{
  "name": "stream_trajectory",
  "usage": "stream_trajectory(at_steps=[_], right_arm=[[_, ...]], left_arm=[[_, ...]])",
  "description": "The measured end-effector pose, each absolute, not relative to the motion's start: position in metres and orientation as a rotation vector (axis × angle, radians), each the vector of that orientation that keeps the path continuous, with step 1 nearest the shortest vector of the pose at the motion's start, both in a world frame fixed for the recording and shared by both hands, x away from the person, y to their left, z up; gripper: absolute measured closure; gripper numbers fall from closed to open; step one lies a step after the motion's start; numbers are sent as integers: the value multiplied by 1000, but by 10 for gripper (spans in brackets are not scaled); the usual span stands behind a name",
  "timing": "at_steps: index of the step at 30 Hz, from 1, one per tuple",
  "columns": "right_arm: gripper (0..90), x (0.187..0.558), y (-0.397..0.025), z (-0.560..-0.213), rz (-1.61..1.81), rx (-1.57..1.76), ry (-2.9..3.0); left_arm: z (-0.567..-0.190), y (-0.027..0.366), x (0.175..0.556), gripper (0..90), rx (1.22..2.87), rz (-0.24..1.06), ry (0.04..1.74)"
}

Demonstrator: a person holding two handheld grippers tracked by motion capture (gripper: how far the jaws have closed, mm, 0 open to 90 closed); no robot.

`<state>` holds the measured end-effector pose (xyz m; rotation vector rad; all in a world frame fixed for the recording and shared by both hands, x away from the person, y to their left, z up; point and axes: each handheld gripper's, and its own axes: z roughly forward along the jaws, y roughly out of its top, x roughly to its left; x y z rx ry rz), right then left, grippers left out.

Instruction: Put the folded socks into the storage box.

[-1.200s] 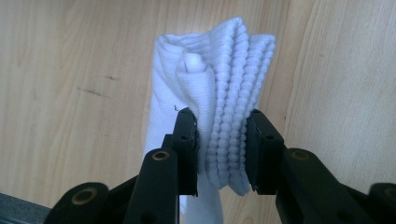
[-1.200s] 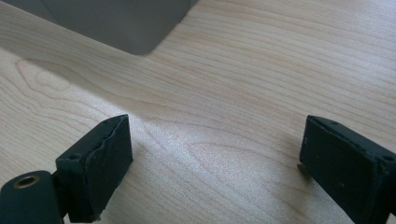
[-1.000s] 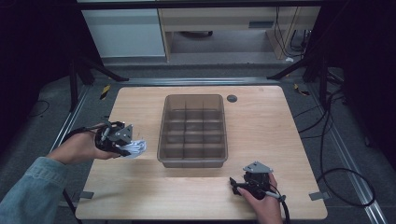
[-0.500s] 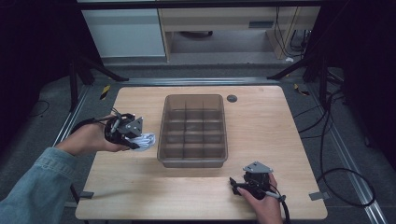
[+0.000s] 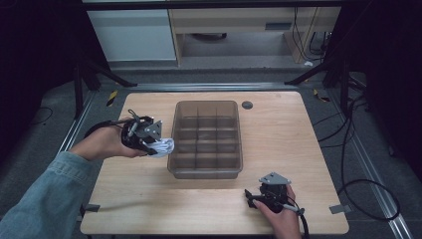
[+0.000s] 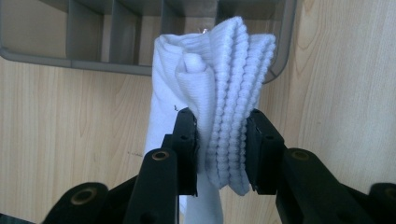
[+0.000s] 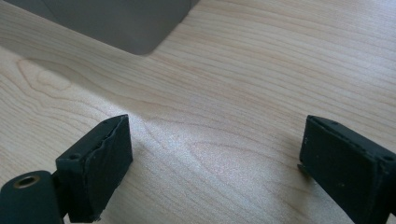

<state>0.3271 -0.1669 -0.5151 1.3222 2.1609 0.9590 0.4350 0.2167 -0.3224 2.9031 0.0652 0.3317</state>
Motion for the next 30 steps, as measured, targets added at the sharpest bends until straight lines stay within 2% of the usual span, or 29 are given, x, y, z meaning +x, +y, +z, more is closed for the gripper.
stream_trajectory(at_steps=[30], right_arm=[[95, 327, -167, -515, 958, 1321, 2161]], left_arm=[[-350, 157, 440, 666, 2954, 210, -24]])
